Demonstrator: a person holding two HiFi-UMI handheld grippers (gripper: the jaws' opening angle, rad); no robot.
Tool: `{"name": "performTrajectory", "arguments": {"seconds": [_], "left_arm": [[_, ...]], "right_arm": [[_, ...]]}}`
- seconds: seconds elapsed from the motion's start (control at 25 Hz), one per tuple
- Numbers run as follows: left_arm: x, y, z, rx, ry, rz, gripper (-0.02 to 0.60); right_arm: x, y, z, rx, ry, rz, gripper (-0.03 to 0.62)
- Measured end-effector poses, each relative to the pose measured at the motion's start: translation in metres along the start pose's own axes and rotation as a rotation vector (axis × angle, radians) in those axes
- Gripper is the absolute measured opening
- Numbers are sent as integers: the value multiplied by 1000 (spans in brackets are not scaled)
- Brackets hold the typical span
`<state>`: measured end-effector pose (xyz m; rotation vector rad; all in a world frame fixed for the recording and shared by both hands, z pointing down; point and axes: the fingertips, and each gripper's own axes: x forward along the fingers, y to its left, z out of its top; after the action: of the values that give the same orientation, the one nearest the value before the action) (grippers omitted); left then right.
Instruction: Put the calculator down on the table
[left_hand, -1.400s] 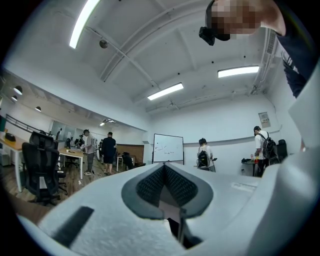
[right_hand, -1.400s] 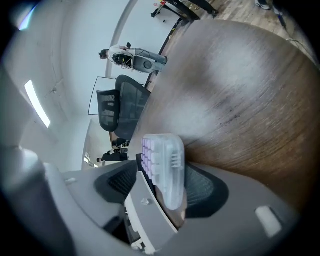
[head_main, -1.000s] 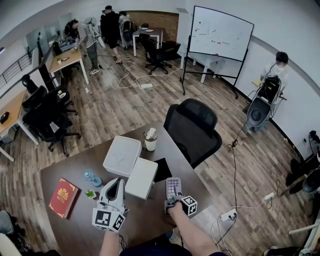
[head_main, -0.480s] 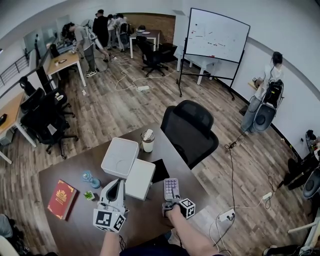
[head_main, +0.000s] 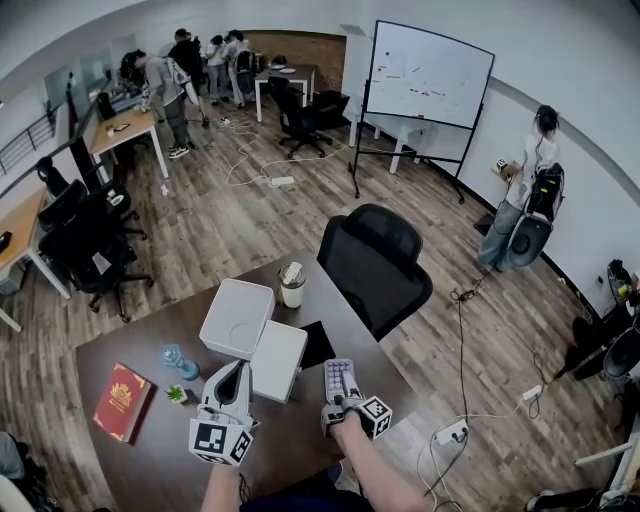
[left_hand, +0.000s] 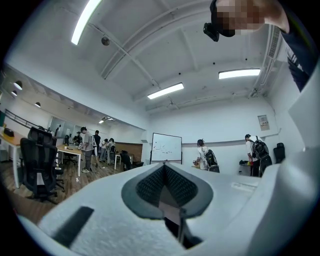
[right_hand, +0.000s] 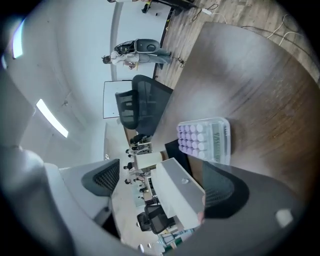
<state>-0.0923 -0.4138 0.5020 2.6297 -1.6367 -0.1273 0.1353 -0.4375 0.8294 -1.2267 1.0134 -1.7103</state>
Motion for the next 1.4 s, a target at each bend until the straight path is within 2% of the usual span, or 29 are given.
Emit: {"name": "performTrajectory", "arguments": {"seconds": [0.16, 0.4, 0.52, 0.8, 1.0, 1.24, 1.4], "left_arm": [[-1, -1, 1, 4, 2, 1, -5], [-2, -3, 3, 5, -1, 1, -5], [-3, -3, 2, 7, -3, 4, -5], [-2, -1, 2, 4, -2, 6, -5], [-2, -4, 1, 5, -5, 0, -5], [-2, -4, 0, 14, -2, 4, -5], [-1, -4, -1, 13, 1, 8, -5]], "right_arm": [[-5, 48, -5, -6, 24, 144, 525], [-26, 112, -12, -38, 52, 308, 523], [-35, 136, -13, -70, 49, 368, 503], [-58, 201, -23, -148, 50, 499, 502], [-64, 220, -26, -171, 48, 539, 497], [-69, 226, -26, -332, 48, 535, 492], [-78, 249, -34, -577, 35, 552, 492]]}}
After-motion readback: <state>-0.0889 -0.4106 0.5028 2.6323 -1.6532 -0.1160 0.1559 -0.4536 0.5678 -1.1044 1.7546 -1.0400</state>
